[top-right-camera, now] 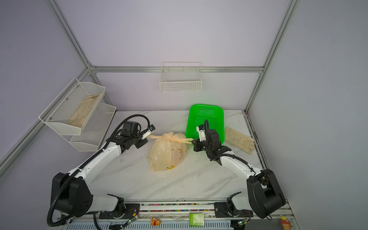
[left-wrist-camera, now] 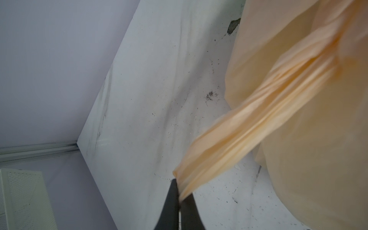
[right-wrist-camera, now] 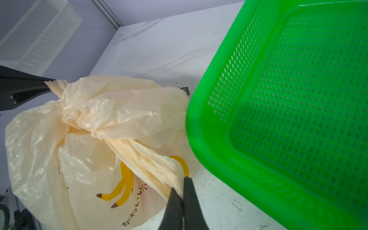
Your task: Place the fake fruits into the plastic bag and tie a complex knot
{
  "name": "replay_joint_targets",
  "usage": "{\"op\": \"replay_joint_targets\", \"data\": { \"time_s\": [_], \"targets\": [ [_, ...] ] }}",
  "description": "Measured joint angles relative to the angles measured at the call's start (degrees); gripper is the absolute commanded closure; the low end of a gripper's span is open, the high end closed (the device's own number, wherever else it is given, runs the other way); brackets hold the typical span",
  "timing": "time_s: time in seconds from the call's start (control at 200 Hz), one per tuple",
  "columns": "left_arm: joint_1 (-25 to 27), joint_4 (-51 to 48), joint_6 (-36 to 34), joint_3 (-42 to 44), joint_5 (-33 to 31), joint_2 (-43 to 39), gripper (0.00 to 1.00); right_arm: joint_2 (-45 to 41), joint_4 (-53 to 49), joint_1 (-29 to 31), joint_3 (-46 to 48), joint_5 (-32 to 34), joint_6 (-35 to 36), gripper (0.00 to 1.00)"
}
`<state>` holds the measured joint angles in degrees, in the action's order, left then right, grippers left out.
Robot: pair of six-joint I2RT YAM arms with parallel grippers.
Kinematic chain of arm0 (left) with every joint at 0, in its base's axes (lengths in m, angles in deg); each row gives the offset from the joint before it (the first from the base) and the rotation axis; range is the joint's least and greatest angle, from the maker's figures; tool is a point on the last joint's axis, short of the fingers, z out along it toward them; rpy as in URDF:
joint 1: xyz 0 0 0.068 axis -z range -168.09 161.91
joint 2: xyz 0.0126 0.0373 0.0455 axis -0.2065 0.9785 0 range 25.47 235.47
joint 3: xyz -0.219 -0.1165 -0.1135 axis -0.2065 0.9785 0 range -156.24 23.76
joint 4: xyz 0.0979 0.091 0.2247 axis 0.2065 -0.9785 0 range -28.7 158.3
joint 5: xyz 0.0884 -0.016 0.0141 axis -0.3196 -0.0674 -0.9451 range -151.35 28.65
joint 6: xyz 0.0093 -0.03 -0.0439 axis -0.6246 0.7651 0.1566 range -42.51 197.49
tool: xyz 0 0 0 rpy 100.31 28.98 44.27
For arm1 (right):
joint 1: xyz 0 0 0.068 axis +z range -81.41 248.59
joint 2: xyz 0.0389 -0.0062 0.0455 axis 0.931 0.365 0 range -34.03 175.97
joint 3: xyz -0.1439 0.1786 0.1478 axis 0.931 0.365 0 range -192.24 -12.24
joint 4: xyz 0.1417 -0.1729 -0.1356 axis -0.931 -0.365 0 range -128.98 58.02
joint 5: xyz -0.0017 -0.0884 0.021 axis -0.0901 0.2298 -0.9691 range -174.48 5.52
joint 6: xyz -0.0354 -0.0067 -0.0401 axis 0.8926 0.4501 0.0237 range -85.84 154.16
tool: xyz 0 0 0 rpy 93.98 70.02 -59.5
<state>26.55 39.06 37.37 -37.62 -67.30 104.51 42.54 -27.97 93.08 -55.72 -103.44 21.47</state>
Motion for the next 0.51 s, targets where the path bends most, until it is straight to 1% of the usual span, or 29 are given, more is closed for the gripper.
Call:
{"op": "replay_joint_targets", "data": {
  "time_s": [0.1, 0.19, 0.24, 0.255, 0.295, 0.315, 0.37, 0.41, 0.505],
  "targets": [
    [0.0, 0.0, 0.1, 0.0, 0.6, 0.0, 1.00, -1.0, 1.3, -0.1, 1.1, -0.8, -0.4, 1.00],
    [-0.7, -0.1, 0.0, 0.0, 3.1, -0.3, 1.00, -2.6, 2.7, 0.2, 2.0, -1.5, -0.6, 1.00],
    [-1.3, -0.2, -0.1, 0.2, 4.3, -0.9, 0.88, -3.2, 3.1, 0.9, 2.1, -1.5, -0.5, 1.00],
    [-1.6, -0.2, -0.3, 0.2, 4.6, -1.2, 0.85, -3.3, 3.2, 1.1, 2.0, -1.5, -0.5, 1.00],
    [-2.0, -0.3, -0.9, 0.2, 5.0, -1.9, 0.73, -3.5, 3.6, 1.6, 2.0, -1.5, -0.5, 1.00],
    [-2.3, -0.3, -1.6, 0.2, 5.1, -2.2, 0.69, -3.5, 3.7, 1.8, 2.0, -1.5, -0.4, 1.00],
    [-2.8, -0.4, -2.0, 0.2, 5.6, -3.0, 0.60, -3.4, 3.9, 1.9, 1.9, -1.5, -0.3, 1.00],
    [-3.1, -0.4, -2.9, 0.2, 6.0, -3.4, 0.52, -3.2, 3.9, 1.9, 1.8, -1.4, -0.1, 1.00],
    [-3.3, -1.0, -4.6, 0.1, 7.3, -3.3, 0.39, -2.5, 4.1, 1.9, 1.7, -1.5, -0.1, 1.00]
  ]
}}
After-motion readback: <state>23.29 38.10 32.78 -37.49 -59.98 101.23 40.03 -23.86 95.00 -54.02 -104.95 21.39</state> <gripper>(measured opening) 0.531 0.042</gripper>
